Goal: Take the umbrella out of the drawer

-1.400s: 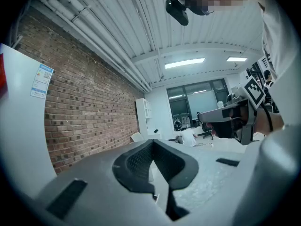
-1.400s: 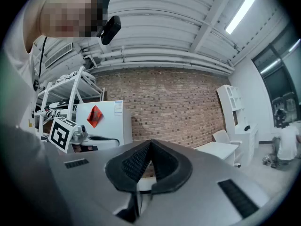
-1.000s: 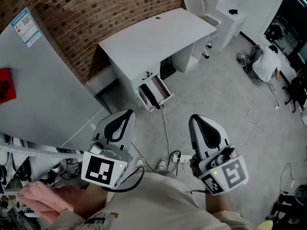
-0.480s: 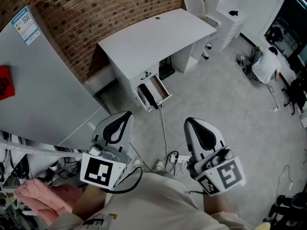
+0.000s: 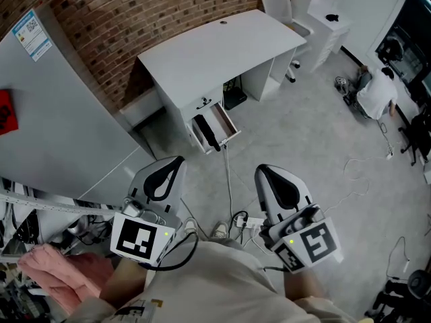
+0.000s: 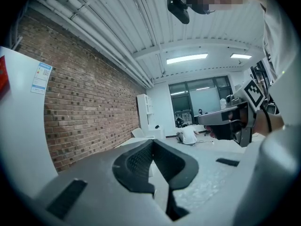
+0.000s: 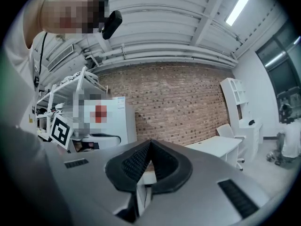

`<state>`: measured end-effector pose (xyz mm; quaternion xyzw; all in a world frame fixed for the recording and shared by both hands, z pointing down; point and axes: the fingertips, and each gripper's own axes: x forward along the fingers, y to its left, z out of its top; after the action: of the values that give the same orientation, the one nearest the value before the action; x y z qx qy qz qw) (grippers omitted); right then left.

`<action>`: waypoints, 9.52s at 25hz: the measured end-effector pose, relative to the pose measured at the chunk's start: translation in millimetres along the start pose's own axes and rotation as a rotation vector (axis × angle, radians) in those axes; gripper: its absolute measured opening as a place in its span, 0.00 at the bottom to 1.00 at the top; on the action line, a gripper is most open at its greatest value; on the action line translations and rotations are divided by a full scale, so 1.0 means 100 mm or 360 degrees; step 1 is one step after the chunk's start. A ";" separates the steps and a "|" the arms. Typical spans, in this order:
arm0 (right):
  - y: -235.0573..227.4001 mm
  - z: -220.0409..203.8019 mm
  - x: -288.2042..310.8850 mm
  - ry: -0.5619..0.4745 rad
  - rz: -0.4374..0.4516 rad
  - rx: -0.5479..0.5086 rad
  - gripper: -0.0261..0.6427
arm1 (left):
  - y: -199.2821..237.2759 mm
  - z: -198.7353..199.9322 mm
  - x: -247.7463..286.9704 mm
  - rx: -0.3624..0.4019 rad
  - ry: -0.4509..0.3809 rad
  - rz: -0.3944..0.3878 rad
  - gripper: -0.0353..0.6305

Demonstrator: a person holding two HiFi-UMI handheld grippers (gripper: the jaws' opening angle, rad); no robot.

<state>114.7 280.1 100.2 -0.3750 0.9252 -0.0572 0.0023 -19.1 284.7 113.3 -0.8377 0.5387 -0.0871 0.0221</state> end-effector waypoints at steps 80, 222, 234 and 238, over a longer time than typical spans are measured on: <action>-1.84 -1.27 3.99 0.0436 -0.0215 0.0150 0.05 | 2.48 -1.73 3.11 -0.0181 0.0441 -0.0334 0.06; -3.37 -4.77 3.35 0.1078 -0.0592 0.0570 0.07 | 1.16 -4.61 4.37 -0.0402 0.1028 -0.0473 0.06; -3.61 -3.23 3.04 0.0928 -0.0762 0.0535 0.07 | 1.22 -3.25 4.51 -0.0304 0.0837 -0.0513 0.06; -3.68 -2.72 2.91 0.0832 -0.0779 0.0493 0.07 | 1.24 -2.86 4.54 -0.0304 0.0770 -0.0479 0.06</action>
<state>147.9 -155.7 421.2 -0.5526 0.7582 -0.2887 -0.1908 4.8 -162.8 434.2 -0.8614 0.4037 -0.2354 -0.1991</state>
